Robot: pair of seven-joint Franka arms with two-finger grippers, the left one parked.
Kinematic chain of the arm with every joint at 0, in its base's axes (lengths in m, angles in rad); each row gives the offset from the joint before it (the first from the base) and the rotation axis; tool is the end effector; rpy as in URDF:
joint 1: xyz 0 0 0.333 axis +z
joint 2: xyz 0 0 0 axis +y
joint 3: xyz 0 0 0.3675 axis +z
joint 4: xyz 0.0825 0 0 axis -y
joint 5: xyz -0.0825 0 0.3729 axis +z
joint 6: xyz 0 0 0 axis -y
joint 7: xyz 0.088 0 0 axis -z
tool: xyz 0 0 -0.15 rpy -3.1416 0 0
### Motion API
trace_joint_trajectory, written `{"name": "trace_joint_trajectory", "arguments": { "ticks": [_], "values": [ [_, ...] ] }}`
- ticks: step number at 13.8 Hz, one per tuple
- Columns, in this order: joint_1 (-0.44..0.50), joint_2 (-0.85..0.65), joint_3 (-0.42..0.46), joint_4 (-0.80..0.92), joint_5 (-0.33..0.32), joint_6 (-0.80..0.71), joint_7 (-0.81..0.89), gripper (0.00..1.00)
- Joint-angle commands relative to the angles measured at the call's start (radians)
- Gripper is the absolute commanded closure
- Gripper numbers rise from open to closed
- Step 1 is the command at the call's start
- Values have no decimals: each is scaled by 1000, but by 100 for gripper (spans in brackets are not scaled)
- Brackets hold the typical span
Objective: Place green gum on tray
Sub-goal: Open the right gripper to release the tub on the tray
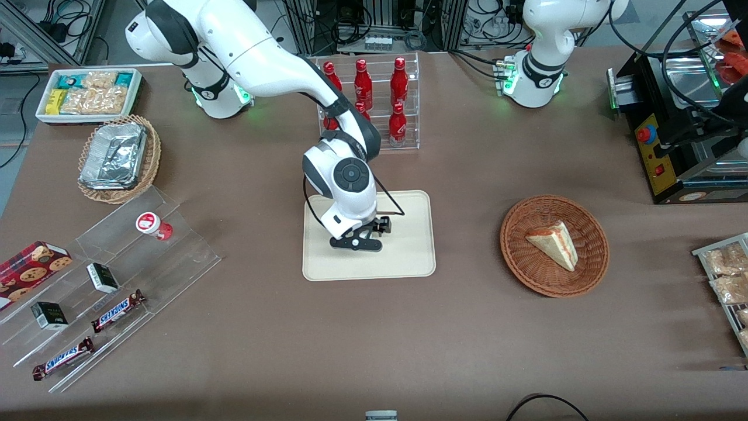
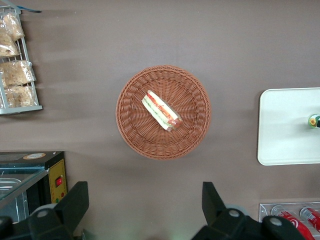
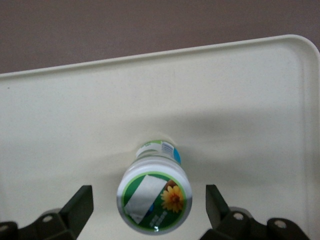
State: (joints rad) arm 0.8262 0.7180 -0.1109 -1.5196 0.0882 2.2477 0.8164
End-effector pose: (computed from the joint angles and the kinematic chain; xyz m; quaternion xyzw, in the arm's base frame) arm 0.5444 0.4981 0.2429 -0.9979 0.0640 -0.0067 0.0040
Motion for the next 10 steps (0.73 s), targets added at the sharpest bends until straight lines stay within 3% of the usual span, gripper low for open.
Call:
{"name": "trace_joint_trajectory", "arguments": {
  "ticks": [1, 10],
  "values": [
    [4, 9, -3, 29, 4, 1, -29, 0],
    [-36, -101, -12, 18, 5, -166, -209, 0]
  ]
}}
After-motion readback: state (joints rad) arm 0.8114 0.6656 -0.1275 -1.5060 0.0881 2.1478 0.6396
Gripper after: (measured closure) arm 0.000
